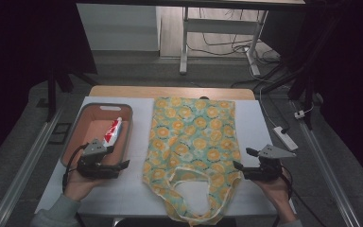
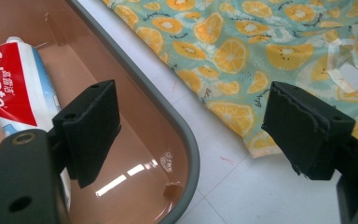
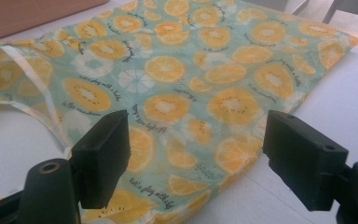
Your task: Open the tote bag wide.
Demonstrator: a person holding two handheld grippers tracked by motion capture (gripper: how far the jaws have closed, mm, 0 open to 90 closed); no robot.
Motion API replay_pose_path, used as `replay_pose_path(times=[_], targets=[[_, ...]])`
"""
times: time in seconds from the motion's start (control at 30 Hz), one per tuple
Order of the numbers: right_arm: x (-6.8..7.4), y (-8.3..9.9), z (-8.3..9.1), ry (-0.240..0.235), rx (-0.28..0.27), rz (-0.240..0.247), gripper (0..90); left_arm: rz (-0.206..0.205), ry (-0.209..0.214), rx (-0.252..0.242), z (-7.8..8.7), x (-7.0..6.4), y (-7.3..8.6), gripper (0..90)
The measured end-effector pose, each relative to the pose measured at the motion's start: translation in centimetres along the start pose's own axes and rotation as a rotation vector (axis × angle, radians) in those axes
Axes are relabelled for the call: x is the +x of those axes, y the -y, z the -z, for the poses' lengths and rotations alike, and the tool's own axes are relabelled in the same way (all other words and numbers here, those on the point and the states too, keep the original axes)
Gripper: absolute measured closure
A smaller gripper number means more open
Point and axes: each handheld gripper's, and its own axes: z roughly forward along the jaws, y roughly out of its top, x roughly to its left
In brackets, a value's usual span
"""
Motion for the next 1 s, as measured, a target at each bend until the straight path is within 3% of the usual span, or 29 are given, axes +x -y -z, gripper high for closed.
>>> replay_pose_path(times=[0.23, 0.37, 0.57, 1.0], targets=[[0.6, -0.8, -0.7, -0.007, 0.003, 0.027, 23.5, -0.002, 0.002, -0.003, 0.3, -0.2, 0.3, 18.6], [0.8, -0.8, -0.7, -0.016, 0.007, 0.038, 23.9, -0.024, -0.005, -0.005, 0.2, 0.0, -0.2, 18.6], [0.9, -0.6, -0.6, -0.030, -0.004, 0.021, 24.6, -0.032, -0.007, 0.001, -0.1, -0.1, -0.4, 18.8], [1.5, -1.2, -0.8, -0.048, -0.010, 0.039, 24.8, -0.099, 0.075, -0.030, 0.4, -2.8, -2.4, 18.7]])
